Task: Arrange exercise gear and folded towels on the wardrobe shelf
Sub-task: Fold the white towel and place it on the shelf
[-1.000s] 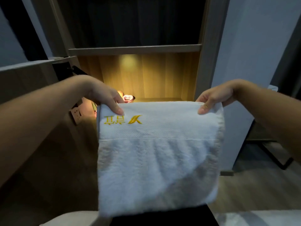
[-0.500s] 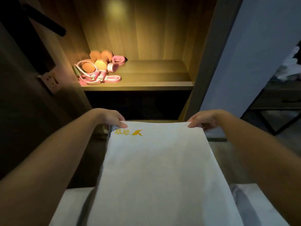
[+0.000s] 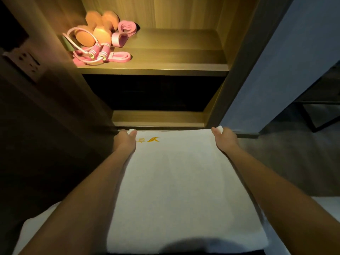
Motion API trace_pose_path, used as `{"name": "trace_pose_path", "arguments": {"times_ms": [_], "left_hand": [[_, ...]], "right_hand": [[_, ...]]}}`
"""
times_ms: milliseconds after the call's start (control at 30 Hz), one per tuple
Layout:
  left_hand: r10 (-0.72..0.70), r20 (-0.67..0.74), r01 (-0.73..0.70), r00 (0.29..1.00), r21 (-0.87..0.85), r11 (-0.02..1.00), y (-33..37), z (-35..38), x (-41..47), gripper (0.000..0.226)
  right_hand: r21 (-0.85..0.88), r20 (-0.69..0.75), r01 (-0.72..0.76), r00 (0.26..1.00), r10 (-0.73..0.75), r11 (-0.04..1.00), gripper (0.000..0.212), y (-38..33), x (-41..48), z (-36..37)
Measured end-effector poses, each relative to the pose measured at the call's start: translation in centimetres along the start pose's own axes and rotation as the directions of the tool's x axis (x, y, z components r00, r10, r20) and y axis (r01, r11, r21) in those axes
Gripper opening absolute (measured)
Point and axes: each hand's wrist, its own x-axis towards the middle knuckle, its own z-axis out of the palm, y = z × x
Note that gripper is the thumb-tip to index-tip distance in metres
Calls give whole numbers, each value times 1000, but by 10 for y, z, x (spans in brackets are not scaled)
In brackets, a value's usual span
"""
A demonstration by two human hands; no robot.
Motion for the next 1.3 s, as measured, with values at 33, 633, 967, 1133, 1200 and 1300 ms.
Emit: {"name": "trace_pose_path", "arguments": {"times_ms": [33,633,967,1133,1200,1300], "left_hand": [[1,-13,-1,1000,-11,1000,0,1,2,49],[426,224,-478,877,507,718,-12,46,-70,67],[-249,181,246,951,38,968,-54,9,-51,91],[-118,94,124,989,-66,990,-53,1,-40,64],[-56,24,58,998,-98,993,-45,0,-38,54],[-91,60,96,994,-98,991,-38,1,-34,58]], "right_hand": [[20,-1,9,1000,-9,1000,54,0,2,3],[-560,278,371,926,-254,741,74,12,-55,39],[-68,247,-200,946,211,977,79,35,-54,6],[19,124,-178,977,174,984,59,32,-49,-1],[36,55,-128,990,126,991,55,25,-44,-1],[44,53,-153,987,151,987,55,17,-39,-1]]}}
